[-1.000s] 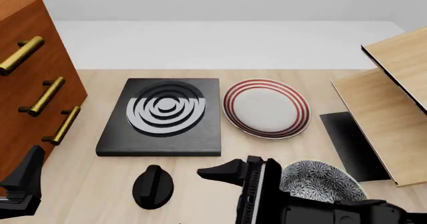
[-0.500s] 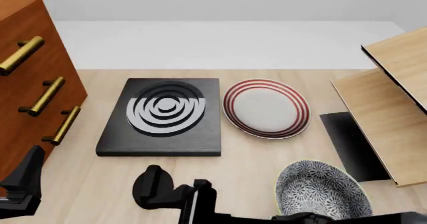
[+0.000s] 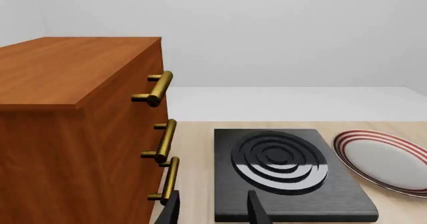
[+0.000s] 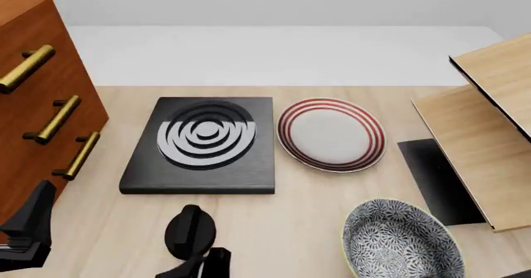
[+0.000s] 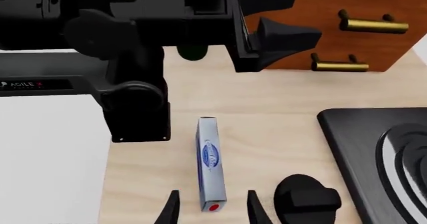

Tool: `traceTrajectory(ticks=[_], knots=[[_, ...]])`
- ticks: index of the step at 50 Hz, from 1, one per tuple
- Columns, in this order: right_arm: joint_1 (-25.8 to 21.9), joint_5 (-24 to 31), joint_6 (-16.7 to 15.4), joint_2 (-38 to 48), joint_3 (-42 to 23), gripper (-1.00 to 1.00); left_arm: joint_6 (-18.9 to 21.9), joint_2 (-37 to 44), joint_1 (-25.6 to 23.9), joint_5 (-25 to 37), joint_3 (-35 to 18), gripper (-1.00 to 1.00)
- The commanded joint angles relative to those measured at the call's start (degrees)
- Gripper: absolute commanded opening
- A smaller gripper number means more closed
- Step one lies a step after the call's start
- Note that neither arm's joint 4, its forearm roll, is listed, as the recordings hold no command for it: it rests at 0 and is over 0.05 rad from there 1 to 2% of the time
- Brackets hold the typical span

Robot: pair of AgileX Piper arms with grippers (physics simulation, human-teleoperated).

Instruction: Pick up the cream cheese and put it in the bowl.

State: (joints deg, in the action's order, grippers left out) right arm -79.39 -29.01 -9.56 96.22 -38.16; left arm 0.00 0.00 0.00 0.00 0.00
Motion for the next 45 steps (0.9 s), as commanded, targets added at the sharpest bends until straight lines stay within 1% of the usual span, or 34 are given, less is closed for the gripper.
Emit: traceTrajectory(ticks=[1,5,6,22,26,32,34,37,45], knots=[[0.0,-1.9,0.9,4.0,-1.2,1.00,0.0,0.0,0.0,0.0,0.0,1.00],[0.0,-2.6,1.3,5.2,-1.5,1.00,0.0,0.0,0.0,0.0,0.0,1.00],[0.1,-3.9,2.1,7.6,-2.1,1.00,0.0,0.0,0.0,0.0,0.0,1.00],[0.8,-6.1,2.6,13.8,-4.3,1.00,0.0,0.0,0.0,0.0,0.0,1.00],[0.7,-7.0,3.4,16.4,-5.5,1.00,0.0,0.0,0.0,0.0,0.0,1.00],[0.6,-7.3,3.7,17.7,-6.1,1.00,0.0,0.0,0.0,0.0,0.0,1.00],[0.3,-7.5,4.4,18.7,-6.8,1.00,0.0,0.0,0.0,0.0,0.0,1.00],[0.1,-7.8,4.7,19.7,-7.3,1.00,0.0,0.0,0.0,0.0,0.0,1.00],[0.5,-8.0,4.9,20.8,-8.0,1.00,0.0,0.0,0.0,0.0,0.0,1.00]])
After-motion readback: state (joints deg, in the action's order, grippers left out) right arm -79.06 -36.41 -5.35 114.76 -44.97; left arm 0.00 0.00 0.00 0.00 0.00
